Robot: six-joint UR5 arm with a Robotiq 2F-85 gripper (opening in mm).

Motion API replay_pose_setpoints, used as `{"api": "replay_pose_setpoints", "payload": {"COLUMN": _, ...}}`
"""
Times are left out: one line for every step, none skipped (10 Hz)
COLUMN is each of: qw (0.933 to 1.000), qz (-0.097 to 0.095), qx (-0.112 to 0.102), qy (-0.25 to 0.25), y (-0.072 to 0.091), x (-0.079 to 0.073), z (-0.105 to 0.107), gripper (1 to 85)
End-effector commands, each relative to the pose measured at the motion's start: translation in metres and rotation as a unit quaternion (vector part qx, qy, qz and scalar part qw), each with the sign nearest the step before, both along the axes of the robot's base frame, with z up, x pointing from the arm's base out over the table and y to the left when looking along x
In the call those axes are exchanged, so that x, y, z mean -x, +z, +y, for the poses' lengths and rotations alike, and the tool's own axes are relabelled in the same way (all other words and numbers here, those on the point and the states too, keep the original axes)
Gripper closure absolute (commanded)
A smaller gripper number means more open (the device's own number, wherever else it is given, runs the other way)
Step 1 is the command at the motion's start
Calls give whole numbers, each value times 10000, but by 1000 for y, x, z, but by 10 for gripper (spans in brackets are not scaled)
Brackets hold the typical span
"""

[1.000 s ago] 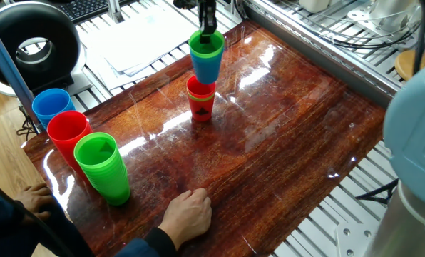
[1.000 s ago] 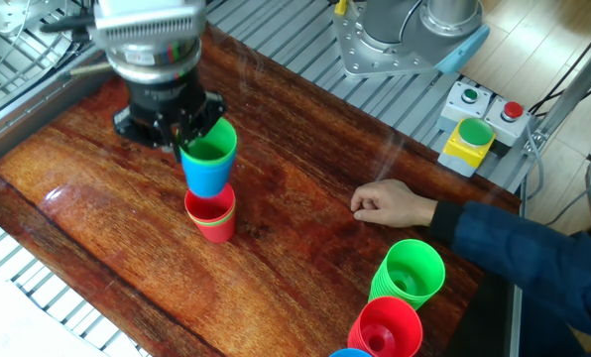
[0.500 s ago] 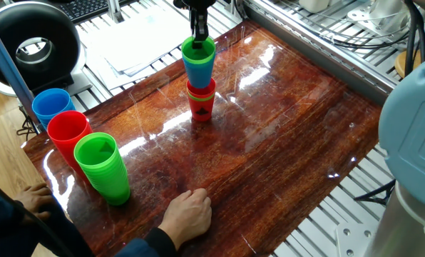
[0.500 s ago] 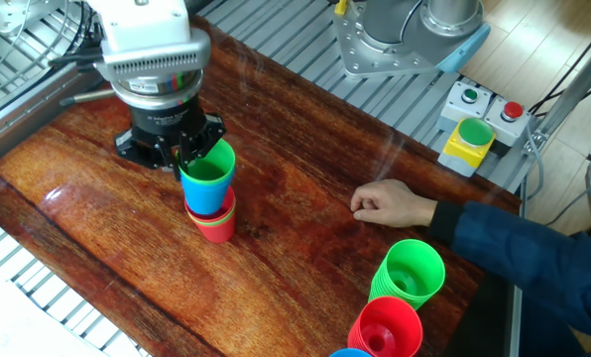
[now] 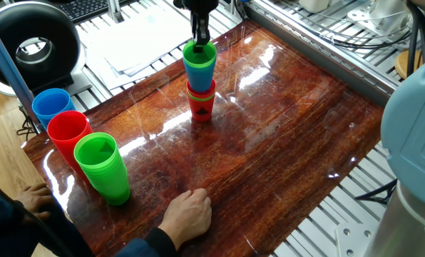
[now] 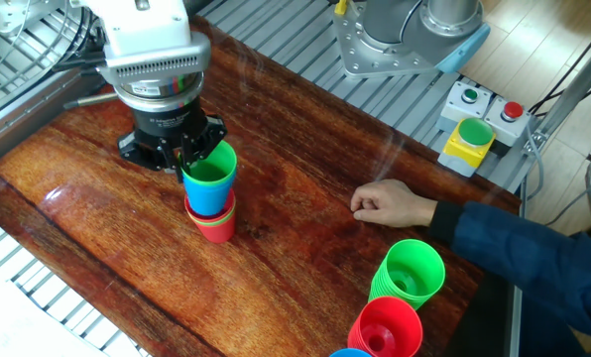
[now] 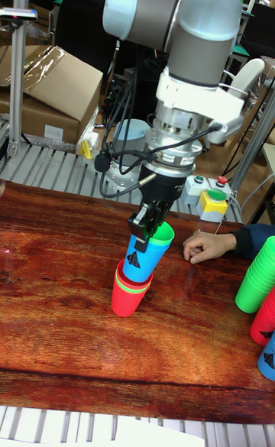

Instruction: Stack the cups

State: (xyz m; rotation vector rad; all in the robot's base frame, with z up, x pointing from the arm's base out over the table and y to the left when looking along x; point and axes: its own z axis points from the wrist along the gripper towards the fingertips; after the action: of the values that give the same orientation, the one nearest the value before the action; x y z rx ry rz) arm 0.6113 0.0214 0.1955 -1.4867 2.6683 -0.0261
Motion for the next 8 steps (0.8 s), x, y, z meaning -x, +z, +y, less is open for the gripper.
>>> {"api": "replay_pose_setpoints", "payload": {"qw": 9998, "qz": -45, "qx": -59, "qy": 168, "y": -13, "x": 3, "z": -6, "gripper": 843}}
{"api": "replay_pose_setpoints", "payload": {"qw": 9997, "qz": -46, "qx": -31, "qy": 222, "y": -19, "x": 4, "z": -10, "gripper": 843}}
{"api": "replay_pose_setpoints", "payload": {"qw": 9997, "qz": -54, "qx": -22, "qy": 237, "y": -24, "x": 4, "z": -11, "gripper": 843}}
{"api": "replay_pose_setpoints", "payload": {"qw": 9997, "qz": -62, "qx": -68, "qy": 229, "y": -29, "x": 5, "z": -7, "gripper": 843}}
{"api": "replay_pose_setpoints", "payload": {"qw": 9997, "qz": -55, "qx": -91, "qy": 229, "y": -34, "x": 7, "z": -6, "gripper": 840}}
{"api": "replay_pose_setpoints", "payload": {"qw": 9996, "qz": -18, "qx": -72, "qy": 284, "y": -37, "x": 9, "z": -5, "gripper": 790}}
{"api": "replay_pose_setpoints", "payload": {"qw": 9991, "qz": -23, "qx": -60, "qy": 413, "y": -37, "x": 9, "z": -5, "gripper": 710}}
{"api": "replay_pose_setpoints", "payload": {"qw": 9988, "qz": -41, "qx": -60, "qy": 489, "y": -37, "x": 8, "z": -5, "gripper": 603}}
